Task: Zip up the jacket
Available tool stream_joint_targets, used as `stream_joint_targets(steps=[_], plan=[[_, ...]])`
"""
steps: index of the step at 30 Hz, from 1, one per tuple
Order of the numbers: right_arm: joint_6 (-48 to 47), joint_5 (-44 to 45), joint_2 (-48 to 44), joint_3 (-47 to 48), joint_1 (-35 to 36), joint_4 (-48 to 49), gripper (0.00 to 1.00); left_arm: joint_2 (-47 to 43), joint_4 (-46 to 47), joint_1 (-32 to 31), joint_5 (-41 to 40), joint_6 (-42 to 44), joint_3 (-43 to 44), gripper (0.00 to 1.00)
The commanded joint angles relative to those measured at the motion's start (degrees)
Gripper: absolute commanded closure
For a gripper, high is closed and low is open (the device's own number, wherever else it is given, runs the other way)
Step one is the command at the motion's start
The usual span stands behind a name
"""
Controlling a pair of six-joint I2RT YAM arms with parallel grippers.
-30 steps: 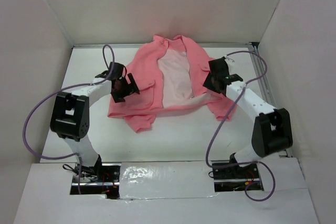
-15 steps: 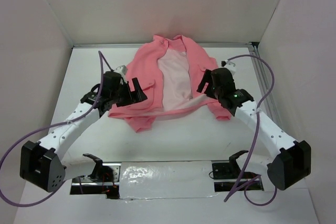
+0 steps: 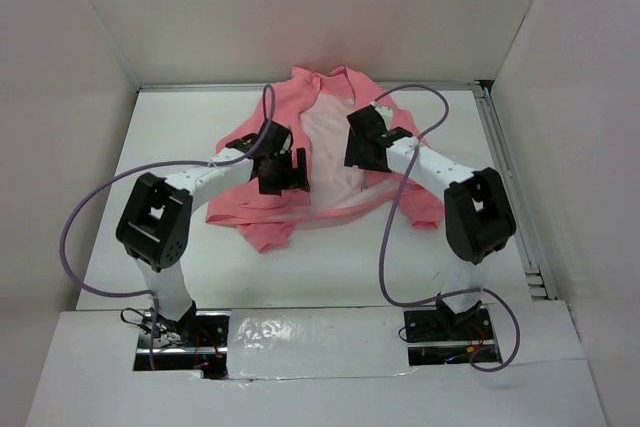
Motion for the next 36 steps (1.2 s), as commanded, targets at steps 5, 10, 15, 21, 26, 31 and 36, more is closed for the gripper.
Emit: stream_joint_targets(steps=[5,10,15,21,26,31,36], plan=[[0.52,0.87,5.42,3.69,0.29,-2.06,0.23,7.57,-5.76,-4.11,-1.19,2.69,3.67,0.1],[1.48,-1.51,4.8,0.53,-0.68,-0.47,0.23,7.58,-5.07,-6.31,0.03,2.43,0.78,0.19],[2.37,-1.95,4.37,-2.02,-1.03,0.49,0.23,6.79,-5.85,-6.31,-1.01,1.46,2.17,0.79],[3.42,-1.69,2.61,-4.83,-1.12,1.46,0.24,2.06,-8.58,-6.13,-4.18,3.13,7.71,1.0],[4.12,-1.86,1.55,-5.72,-1.21,2.34,0.23,-4.62,-11.47,-5.87,-7.69,5.24,11.92,1.0],[5.27,-2.91,1.11,-6.25,-1.12,3.39,0.23,-13.92,-14.47,-7.36,-7.26,4.45,12.82,1.0],[5.53,-4.59,1.55,-5.2,-1.12,4.98,0.23,-23.7,-9.38,-16.56,-0.51,0.86,1.06,0.98]])
